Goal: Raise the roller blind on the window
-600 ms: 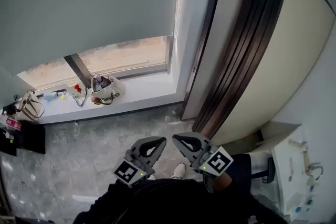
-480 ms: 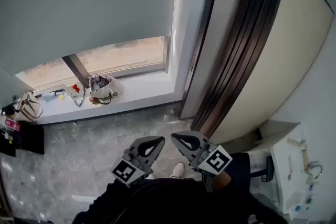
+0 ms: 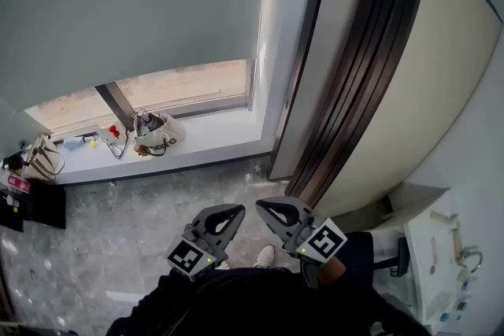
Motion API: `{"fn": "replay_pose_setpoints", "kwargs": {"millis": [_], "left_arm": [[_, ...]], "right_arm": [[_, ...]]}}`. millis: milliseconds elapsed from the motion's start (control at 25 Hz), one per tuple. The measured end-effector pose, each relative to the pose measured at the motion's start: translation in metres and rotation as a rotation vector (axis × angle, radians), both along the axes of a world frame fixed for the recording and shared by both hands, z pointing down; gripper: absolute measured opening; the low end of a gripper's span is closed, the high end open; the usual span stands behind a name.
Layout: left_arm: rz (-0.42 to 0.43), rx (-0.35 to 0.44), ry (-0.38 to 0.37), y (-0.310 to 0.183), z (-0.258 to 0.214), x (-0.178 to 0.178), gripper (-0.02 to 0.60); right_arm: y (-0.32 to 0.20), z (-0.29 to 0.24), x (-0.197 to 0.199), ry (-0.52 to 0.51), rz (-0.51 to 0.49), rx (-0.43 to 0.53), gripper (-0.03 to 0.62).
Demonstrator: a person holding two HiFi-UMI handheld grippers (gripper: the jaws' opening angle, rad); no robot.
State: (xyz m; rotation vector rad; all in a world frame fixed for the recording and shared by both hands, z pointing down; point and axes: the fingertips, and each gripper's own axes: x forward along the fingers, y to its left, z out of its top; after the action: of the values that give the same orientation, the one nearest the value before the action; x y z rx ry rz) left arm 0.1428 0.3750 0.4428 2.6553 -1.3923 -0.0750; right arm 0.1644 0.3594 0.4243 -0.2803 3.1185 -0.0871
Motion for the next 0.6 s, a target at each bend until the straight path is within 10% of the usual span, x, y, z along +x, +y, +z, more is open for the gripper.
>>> {"fn": "replay_pose_setpoints", "kwargs": {"millis": [600], "left_arm": [[-0.022,0.0,-0.011,-0.023,-0.003,0.021,0.006]], "right_arm": [[-0.027,-0.002,0.029,0.003,0.019,0.047,0.006]]}}
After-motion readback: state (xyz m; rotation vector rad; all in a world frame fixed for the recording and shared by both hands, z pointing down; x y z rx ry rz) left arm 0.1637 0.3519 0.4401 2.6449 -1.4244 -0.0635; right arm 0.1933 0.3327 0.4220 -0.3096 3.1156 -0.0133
